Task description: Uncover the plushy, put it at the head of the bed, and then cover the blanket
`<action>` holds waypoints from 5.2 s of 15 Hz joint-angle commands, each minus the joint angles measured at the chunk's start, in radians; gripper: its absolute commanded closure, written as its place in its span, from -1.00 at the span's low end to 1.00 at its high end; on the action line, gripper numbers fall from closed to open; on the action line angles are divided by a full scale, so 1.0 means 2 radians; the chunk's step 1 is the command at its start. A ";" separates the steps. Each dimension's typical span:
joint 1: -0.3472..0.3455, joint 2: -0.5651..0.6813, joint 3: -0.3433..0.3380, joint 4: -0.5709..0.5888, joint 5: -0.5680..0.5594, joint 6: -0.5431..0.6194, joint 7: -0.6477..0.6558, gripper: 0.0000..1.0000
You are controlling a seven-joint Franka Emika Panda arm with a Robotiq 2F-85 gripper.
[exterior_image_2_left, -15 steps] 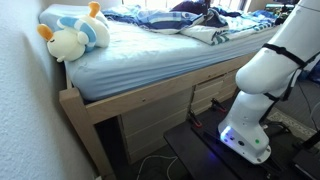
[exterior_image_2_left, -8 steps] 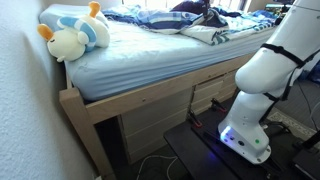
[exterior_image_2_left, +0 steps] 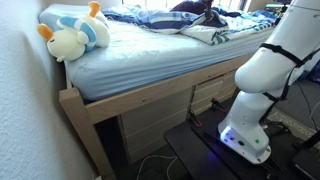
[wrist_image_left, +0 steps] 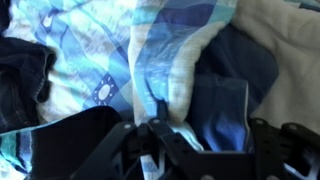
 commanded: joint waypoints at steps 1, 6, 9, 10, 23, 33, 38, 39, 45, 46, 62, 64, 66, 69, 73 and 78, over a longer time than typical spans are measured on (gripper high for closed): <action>0.000 -0.013 0.010 0.003 -0.008 -0.015 0.003 0.37; 0.007 -0.019 0.021 0.003 0.003 -0.026 0.008 1.00; 0.015 -0.023 0.032 0.000 0.012 -0.046 0.003 0.96; 0.020 -0.027 0.037 -0.001 0.020 -0.057 -0.002 0.96; 0.085 -0.067 0.103 0.098 0.084 -0.245 -0.007 0.96; 0.127 -0.014 0.155 0.235 0.082 -0.347 -0.015 0.96; 0.134 -0.005 0.161 0.239 0.083 -0.338 0.000 0.85; 0.134 0.002 0.162 0.247 0.084 -0.339 -0.001 0.85; 0.138 0.013 0.164 0.259 0.090 -0.339 -0.010 0.96; 0.142 0.019 0.168 0.260 0.092 -0.339 -0.012 0.96; 0.201 0.106 0.231 0.300 0.219 -0.322 -0.017 0.96; 0.201 0.114 0.234 0.296 0.264 -0.316 -0.022 0.96; 0.202 0.122 0.236 0.296 0.305 -0.307 -0.029 0.96; 0.204 0.137 0.240 0.302 0.353 -0.298 -0.046 0.96; 0.205 0.150 0.244 0.338 0.368 -0.317 -0.062 0.96; 0.205 0.135 0.248 0.372 0.392 -0.352 -0.076 0.96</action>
